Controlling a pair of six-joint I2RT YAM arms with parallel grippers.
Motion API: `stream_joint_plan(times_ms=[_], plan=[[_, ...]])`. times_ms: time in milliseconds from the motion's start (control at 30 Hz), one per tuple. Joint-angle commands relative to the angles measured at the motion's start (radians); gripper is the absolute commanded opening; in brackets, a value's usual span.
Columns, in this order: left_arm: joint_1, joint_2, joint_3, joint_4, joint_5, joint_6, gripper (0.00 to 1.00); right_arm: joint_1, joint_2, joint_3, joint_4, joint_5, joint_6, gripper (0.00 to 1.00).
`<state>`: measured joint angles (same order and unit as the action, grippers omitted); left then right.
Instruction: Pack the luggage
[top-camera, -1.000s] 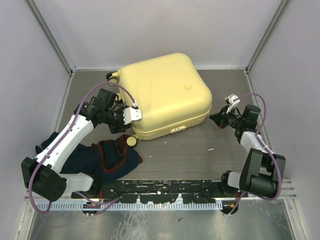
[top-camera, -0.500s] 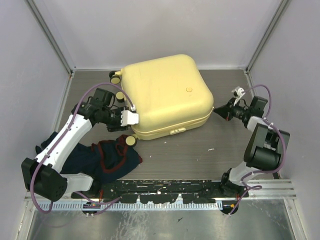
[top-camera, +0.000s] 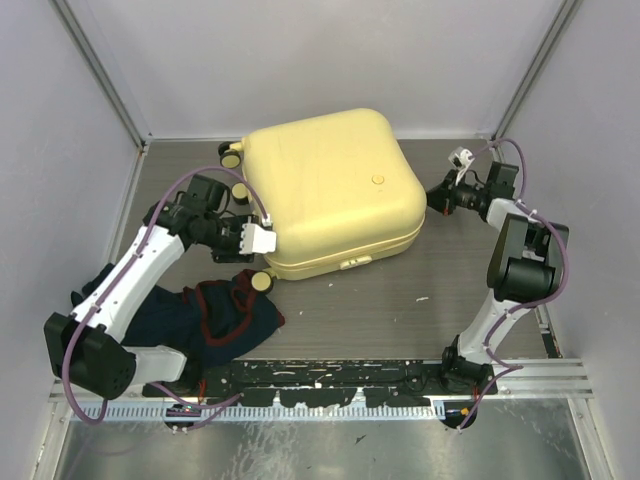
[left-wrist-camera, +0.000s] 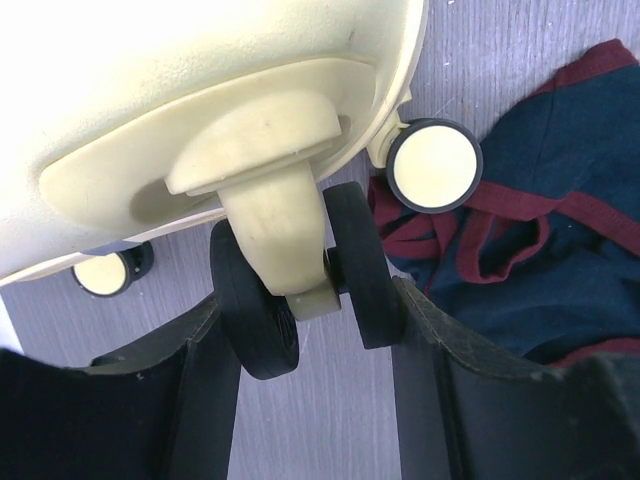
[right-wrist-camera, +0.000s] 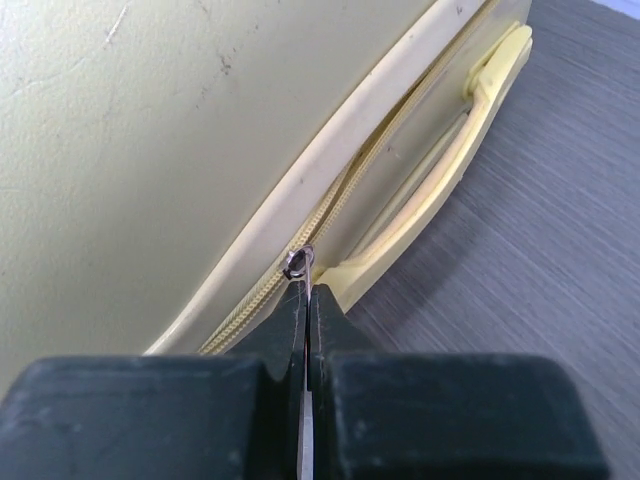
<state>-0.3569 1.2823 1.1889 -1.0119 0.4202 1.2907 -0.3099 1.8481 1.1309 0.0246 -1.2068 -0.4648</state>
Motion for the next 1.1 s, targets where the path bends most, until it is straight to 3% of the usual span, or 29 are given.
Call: stream_joint_plan(times_ms=[0,133,267,367,533,733,900,1067], plan=[[0.009,0.007,0.030,-0.201,-0.057,0.031,0.07,0.018,-0.030,0.061,-0.026,0.073,-0.181,0.01],[0.013,-0.071,0.053,-0.232,0.029,-0.082,0.49,0.039,-0.080,-0.023,-0.049,0.067,-0.229,0.01],[0.013,-0.174,0.022,-0.235,0.063,-0.167,0.71,0.042,-0.091,-0.054,-0.074,0.071,-0.249,0.01],[0.013,-0.225,0.072,-0.284,0.116,-0.263,0.99,0.048,-0.099,-0.069,-0.076,0.076,-0.252,0.01],[0.059,-0.203,0.136,-0.212,0.116,-0.617,0.99,0.069,-0.105,-0.080,-0.079,0.076,-0.254,0.01],[0.301,0.048,0.277,-0.069,0.267,-0.981,0.80,0.096,-0.108,-0.071,-0.168,0.077,-0.325,0.01],[0.335,0.238,0.374,0.008,0.246,-1.136,0.71,0.122,-0.145,-0.114,-0.179,0.078,-0.339,0.01],[0.328,0.361,0.419,0.083,0.267,-1.192,0.59,0.140,-0.213,-0.185,-0.180,0.075,-0.337,0.01]])
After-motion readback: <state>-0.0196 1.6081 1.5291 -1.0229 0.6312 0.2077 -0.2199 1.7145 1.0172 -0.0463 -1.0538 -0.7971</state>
